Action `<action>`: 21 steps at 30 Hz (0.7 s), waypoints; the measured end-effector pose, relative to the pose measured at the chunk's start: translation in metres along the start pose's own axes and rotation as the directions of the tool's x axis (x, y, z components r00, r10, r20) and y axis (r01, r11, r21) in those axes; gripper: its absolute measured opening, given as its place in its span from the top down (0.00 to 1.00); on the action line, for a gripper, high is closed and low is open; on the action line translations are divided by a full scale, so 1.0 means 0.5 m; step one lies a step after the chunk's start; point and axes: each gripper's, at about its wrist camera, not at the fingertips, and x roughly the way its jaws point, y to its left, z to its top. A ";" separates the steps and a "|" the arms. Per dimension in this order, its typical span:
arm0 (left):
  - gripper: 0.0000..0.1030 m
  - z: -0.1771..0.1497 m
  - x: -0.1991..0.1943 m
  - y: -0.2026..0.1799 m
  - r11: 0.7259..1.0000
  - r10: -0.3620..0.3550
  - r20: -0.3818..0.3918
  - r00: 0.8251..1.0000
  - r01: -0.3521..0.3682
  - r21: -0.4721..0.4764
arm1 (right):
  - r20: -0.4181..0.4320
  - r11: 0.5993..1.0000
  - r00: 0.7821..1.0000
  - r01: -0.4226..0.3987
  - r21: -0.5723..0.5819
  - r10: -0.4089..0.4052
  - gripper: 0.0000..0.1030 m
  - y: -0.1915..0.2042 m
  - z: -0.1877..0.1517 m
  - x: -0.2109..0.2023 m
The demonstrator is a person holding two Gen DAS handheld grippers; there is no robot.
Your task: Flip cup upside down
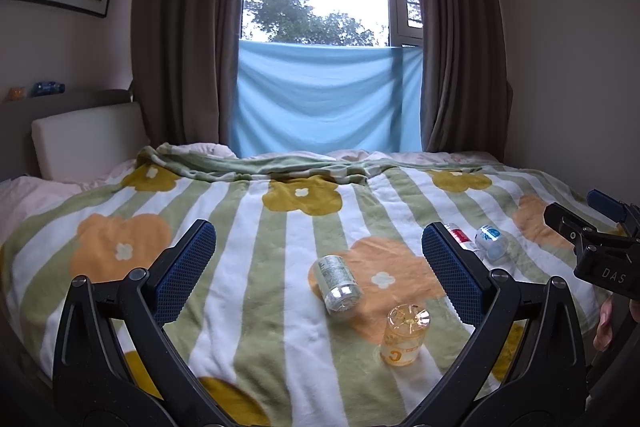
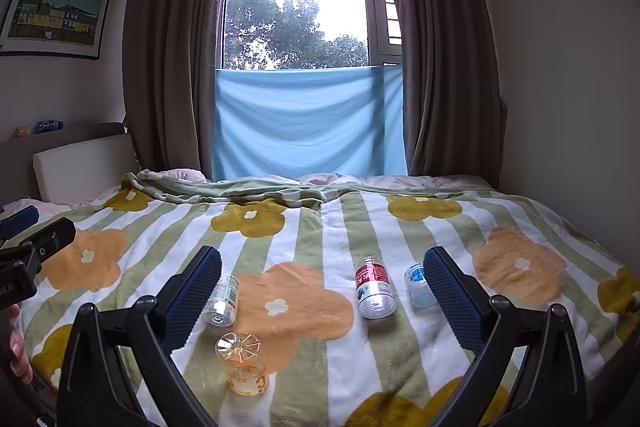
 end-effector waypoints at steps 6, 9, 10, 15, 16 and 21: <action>0.00 0.001 -0.002 0.002 1.000 -0.002 0.001 1.000 0.002 0.003 | -0.001 1.000 1.000 -0.002 0.002 0.002 0.02 -0.002 0.000 0.001; 0.00 0.003 -0.002 0.003 1.000 -0.004 0.002 1.000 0.004 0.007 | -0.001 1.000 1.000 -0.002 0.001 0.002 0.02 -0.003 0.000 0.001; 0.00 0.004 -0.003 0.005 1.000 -0.004 0.002 1.000 0.004 0.008 | -0.002 1.000 1.000 -0.002 0.001 0.002 0.02 -0.003 0.000 0.001; 0.00 0.003 -0.003 0.003 1.000 -0.005 0.003 1.000 0.004 0.009 | -0.001 1.000 1.000 -0.002 0.001 0.002 0.02 -0.004 0.000 0.000; 0.00 0.004 -0.003 0.005 1.000 -0.005 0.004 1.000 0.005 0.009 | -0.001 1.000 1.000 -0.001 0.000 0.001 0.02 -0.002 0.000 0.000; 0.00 0.005 -0.006 0.001 1.000 -0.004 0.009 1.000 0.004 0.015 | -0.001 1.000 1.000 -0.001 0.003 0.001 0.02 -0.004 0.001 0.001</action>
